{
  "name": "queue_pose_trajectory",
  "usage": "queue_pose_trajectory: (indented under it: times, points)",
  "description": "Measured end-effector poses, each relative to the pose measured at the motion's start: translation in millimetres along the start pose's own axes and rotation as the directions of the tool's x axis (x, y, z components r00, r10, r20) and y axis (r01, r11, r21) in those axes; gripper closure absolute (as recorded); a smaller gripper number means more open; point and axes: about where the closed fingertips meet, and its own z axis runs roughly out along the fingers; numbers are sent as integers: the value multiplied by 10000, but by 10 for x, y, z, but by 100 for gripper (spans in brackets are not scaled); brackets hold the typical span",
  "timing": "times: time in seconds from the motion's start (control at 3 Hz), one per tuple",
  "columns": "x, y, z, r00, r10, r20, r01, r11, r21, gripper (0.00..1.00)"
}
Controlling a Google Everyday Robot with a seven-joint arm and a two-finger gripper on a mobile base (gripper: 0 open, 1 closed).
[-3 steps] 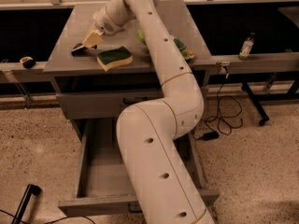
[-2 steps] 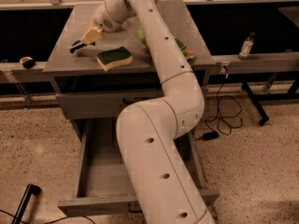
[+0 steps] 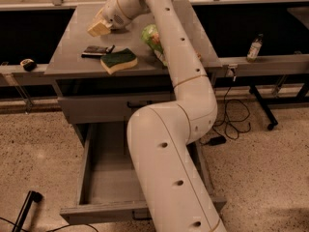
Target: Place rxbar chocolate into middle drawer
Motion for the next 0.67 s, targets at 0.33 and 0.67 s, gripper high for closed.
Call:
queue_pose_trajectory:
  times: [0.33,0.67]
  points:
    - [79,83,-150,9995,-10,-303,1,9996,-283,100]
    - [232,251,-146,9915,-26,-1304,-89,9961,-876,100]
